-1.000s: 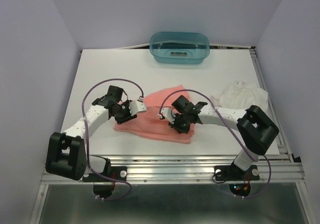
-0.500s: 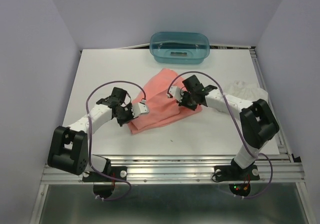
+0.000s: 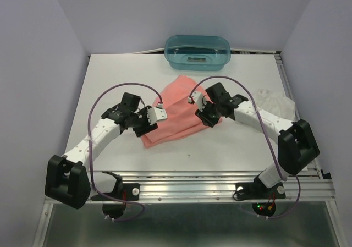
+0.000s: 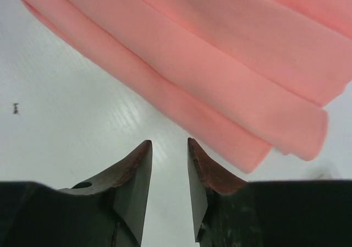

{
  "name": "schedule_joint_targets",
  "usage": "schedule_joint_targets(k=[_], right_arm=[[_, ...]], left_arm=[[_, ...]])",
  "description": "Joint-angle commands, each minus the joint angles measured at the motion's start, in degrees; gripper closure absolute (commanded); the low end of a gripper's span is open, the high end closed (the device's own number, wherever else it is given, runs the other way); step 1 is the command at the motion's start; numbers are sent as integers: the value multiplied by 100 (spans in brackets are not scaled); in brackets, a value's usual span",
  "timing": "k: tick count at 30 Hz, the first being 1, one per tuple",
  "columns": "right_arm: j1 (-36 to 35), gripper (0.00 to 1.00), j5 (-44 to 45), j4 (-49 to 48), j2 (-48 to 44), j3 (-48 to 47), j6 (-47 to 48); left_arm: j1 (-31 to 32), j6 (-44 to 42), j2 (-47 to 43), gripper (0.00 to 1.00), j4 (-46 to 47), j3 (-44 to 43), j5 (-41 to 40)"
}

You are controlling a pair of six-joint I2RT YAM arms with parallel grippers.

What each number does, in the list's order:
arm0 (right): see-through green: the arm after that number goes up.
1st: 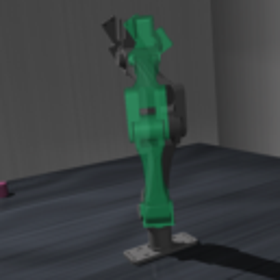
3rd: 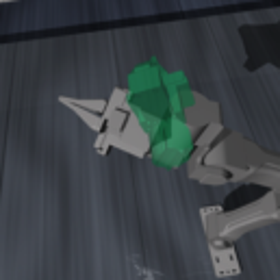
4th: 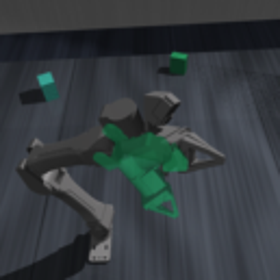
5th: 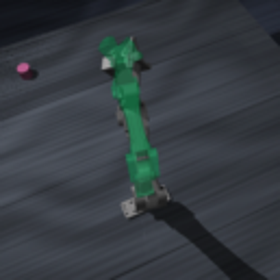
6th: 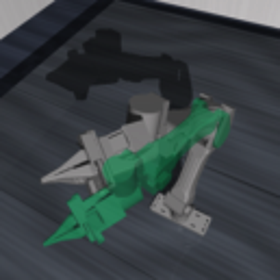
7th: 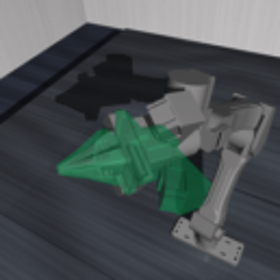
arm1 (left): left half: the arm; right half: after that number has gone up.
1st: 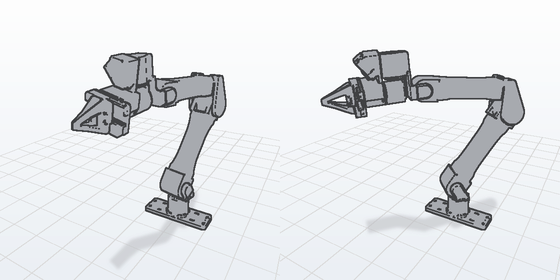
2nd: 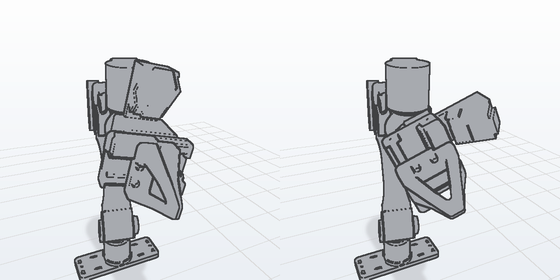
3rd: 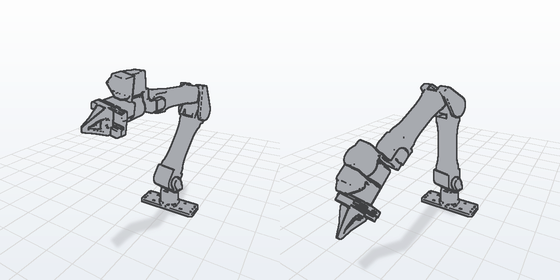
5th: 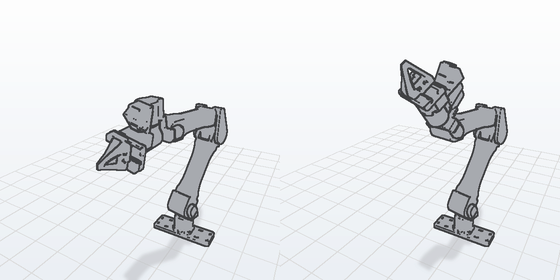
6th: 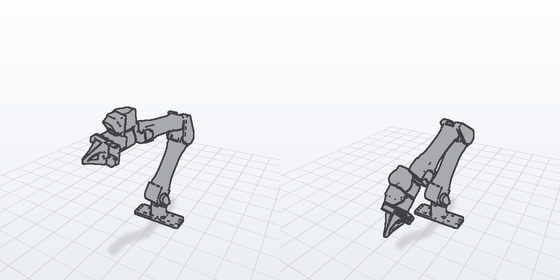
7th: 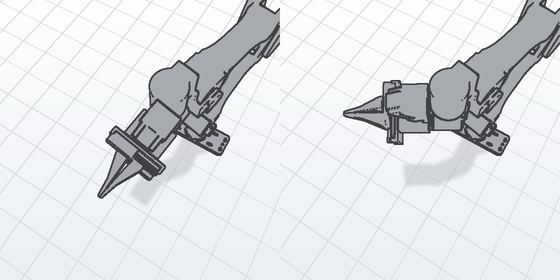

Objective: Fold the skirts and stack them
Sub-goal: Fold the skirt

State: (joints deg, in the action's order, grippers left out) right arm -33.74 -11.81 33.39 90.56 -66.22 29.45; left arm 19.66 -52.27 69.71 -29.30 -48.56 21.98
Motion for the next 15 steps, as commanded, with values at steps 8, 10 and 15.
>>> schedule_joint_targets(k=[8,10,15], right_arm=[[-19,64,-350,-560,874,250,-1767],[-19,64,-182,-640,1224,23,-1846],[244,64,425,-842,1841,-444,-2145]], left_arm=[[741,797,270,41,573,346,-878],[741,911,367,42,636,390,-993],[828,868,385,43,750,557,-1178]])
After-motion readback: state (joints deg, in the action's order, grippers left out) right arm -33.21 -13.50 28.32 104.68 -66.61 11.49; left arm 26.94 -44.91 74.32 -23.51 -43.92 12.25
